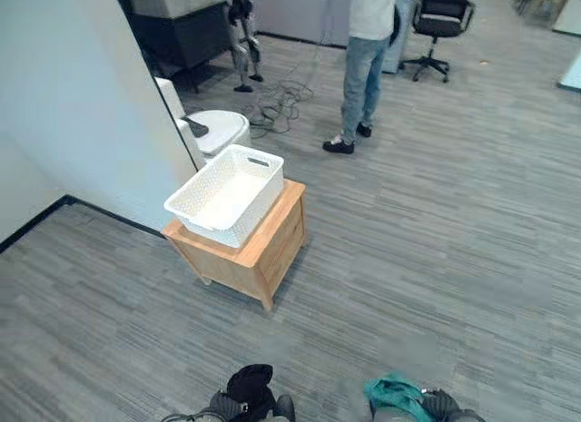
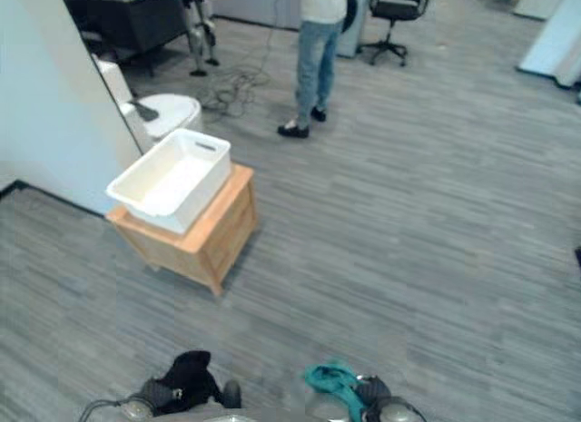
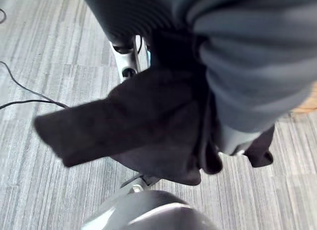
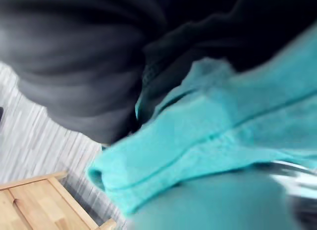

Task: Tidy up the quilt and then pick up the clothes from the bed and put them into the laundry hamper.

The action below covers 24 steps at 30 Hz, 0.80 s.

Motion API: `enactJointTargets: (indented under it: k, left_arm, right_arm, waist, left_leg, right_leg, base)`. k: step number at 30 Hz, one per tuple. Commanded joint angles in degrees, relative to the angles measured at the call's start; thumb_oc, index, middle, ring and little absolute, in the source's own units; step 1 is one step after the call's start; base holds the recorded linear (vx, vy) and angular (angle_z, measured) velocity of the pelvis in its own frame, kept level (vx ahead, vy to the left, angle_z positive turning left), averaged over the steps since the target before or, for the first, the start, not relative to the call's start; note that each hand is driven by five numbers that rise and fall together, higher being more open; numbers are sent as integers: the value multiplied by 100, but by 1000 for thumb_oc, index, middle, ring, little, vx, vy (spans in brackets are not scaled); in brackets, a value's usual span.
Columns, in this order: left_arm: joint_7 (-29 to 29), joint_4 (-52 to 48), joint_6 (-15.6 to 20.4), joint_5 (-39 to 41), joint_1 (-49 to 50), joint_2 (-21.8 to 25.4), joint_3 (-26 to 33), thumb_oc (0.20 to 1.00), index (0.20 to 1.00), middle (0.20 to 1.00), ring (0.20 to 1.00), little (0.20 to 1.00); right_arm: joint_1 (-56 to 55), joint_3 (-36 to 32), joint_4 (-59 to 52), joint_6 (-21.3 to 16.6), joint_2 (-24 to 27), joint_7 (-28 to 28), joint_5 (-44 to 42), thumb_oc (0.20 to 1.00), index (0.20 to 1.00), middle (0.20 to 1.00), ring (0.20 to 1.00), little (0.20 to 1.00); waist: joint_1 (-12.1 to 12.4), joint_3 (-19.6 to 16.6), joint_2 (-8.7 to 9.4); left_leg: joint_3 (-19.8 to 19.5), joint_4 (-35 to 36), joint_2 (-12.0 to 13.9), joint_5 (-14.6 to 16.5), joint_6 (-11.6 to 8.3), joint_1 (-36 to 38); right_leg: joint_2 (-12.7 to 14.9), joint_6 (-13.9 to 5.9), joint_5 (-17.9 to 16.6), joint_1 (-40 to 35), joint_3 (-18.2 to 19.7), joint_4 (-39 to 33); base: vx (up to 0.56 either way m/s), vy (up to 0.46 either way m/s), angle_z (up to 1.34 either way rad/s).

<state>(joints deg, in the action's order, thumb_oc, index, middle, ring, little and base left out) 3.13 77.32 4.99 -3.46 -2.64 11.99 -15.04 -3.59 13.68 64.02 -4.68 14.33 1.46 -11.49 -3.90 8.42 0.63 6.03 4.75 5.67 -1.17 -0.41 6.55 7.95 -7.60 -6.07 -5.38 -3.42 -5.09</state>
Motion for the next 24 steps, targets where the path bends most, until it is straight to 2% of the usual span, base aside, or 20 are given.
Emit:
enactJointTargets:
  k: [1,3,4,5,7,9,10,12,13,14,15,16,17,18,19,20,21,22,23,24]
  left_arm:
    - [20,67,158,-21,53,159,63,200,200,200,200,200]
    - [-14,89,118,46,141,112,110,200,200,200,200,200]
    - [-12,57,94,71,153,109,113,200,200,200,200,200]
    - [4,40,77,91,180,105,126,200,200,200,200,200]
    - [24,-36,65,135,186,67,125,200,200,200,200,200]
    - [38,-111,90,164,219,17,150,200,200,200,200,200]
    - [32,-157,111,172,239,-18,140,200,200,200,200,200]
    - [17,-216,128,177,297,-78,118,200,200,200,200,200]
    - [17,-216,128,177,297,-77,118,200,200,200,200,200]
    - [-24,-267,127,163,315,-117,121,200,200,200,200,200]
    - [-24,-273,125,164,317,-115,130,200,200,200,200,200]
    - [-61,-258,92,140,342,-117,162,200,200,200,200,200]
    - [-91,-218,59,144,382,-95,205,200,200,200,200,200]
    - [-92,-219,59,144,385,-94,207,200,200,200,200,200]
    - [-85,-184,37,133,405,-87,222,200,200,200,200,200]
    - [-101,-140,13,63,359,-73,194,200,200,200,200,200]
    - [-109,-121,0,14,313,-35,185,200,200,200,200,200]
    - [-94,-128,6,-1,255,11,178,200,200,200,200,200]
    - [-94,-128,6,-1,255,11,178,200,200,200,200,200]
    - [-47,-208,7,40,113,97,154,200,200,200,200,200]
  right_arm:
    - [364,-75,-321,-182,7,2,-137,200,200,200,200,200]
    - [411,-67,-383,-244,102,-50,-190,200,200,200,200,200]
    - [398,-73,-473,-251,139,-73,-220,200,200,200,200,200]
    - [394,-57,-567,-250,180,-80,-230,200,200,200,200,200]
    - [421,32,-710,-205,236,-80,-198,200,200,200,200,200]
    - [437,117,-795,-192,243,-64,-138,200,200,200,200,200]
    - [438,127,-785,-194,253,-49,-131,200,200,200,200,200]
    - [432,130,-816,-217,267,-54,-97,200,200,200,200,200]
    - [432,129,-816,-217,267,-54,-97,200,200,200,200,200]
    - [417,113,-849,-236,252,-74,-70,200,200,200,200,200]
    - [420,120,-852,-237,251,-76,-68,200,200,200,200,200]
    - [420,105,-821,-222,216,-70,-33,200,200,200,200,200]
    - [425,135,-814,-198,179,-47,26,200,200,200,200,200]
    - [424,138,-815,-197,178,-48,27,200,200,200,200,200]
    - [427,257,-823,-227,92,10,130,200,200,200,200,200]
    - [420,272,-801,-245,40,20,161,200,200,200,200,200]
    - [405,269,-836,-241,-1,33,195,200,200,200,200,200]
    - [418,280,-882,-246,-28,42,186,200,200,200,200,200]
    - [419,280,-882,-246,-29,42,186,200,200,200,200,200]
    - [454,309,-1016,-248,-84,14,171,200,200,200,200,200]
  waist:
    - [65,53,189]
    - [168,231,173]
    - [167,341,187]
    - [186,432,260]
    - [296,582,331]
    - [394,565,332]
    - [427,520,295]
    - [459,470,180]
    - [463,475,184]
    - [396,438,124]
    - [420,469,116]
    - [378,423,93]
    - [362,387,101]
    - [356,391,104]
    - [444,342,177]
    - [447,366,281]
    - [412,409,322]
    - [363,453,322]
    - [363,452,324]
    - [282,545,176]
  left_leg:
    - [362,-1006,492,513,-703,596]
    - [292,-2477,770,-185,-731,-99]
    - [260,-3017,863,-372,-671,-345]
    - [488,-3362,915,-422,-596,-503]
    - [638,-3585,543,-90,-514,-959]
    - [795,-3203,111,149,-448,-1368]
    - [995,-2751,14,117,-419,-1503]
    - [1676,-1648,-49,-85,-466,-1483]
    - [1681,-1636,-54,-91,-466,-1471]
    - [2356,-964,33,-177,-578,-1444]
    - [2450,-859,49,-304,-531,-1395]
    - [2823,-654,129,-321,-542,-1333]
    - [2789,-489,25,-288,-408,-1122]
    - [2788,-467,12,-294,-402,-1110]
    - [2506,-404,-187,-169,-114,-895]
    - [2500,-401,-275,-55,26,-770]
    - [2515,-351,-282,5,91,-596]
    - [2502,-298,-296,27,115,-438]
    - [2503,-297,-298,27,115,-439]
    - [2344,-103,-128,-22,151,-125]
  right_leg:
    - [232,-347,472,840,331,720]
    - [95,-5,668,502,79,707]
    - [26,118,741,312,-33,664]
    - [-10,226,819,131,-90,609]
    - [-94,323,934,-99,-31,573]
    - [-226,326,1055,-299,47,441]
    - [-295,311,1120,-358,40,405]
    - [-447,286,1369,-519,-63,428]
    - [-443,285,1371,-524,-60,428]
    - [-582,258,1656,-770,-258,496]
    - [-604,280,1620,-748,-239,514]
    - [-719,224,1822,-891,-458,815]
    - [-737,170,1924,-886,-543,1120]
    - [-730,165,1938,-882,-546,1142]
    - [-733,-110,1759,-733,-599,2172]
    - [-601,-560,1288,-529,-643,2900]
    - [-454,-740,930,-266,-691,3549]
    - [-360,-740,686,10,-663,4147]
    - [-358,-740,688,13,-662,4151]
    - [-302,-713,510,612,-553,4766]
  base:
    - [352,-394,25]
    - [290,-414,7]
    - [295,-446,38]
    - [319,-400,48]
    - [361,-280,21]
    - [393,-140,-5]
    - [408,-67,-7]
    - [359,1,-1]
    - [517,41,-10]
    - [310,12,-7]
    - [696,57,18]
    - [529,59,47]
    - [567,78,47]
    - [541,82,18]
    - [501,63,-20]
    - [598,50,-28]
    - [354,2,-13]
    - [212,-9,8]
    - [377,-1,40]
    - [260,-2,38]
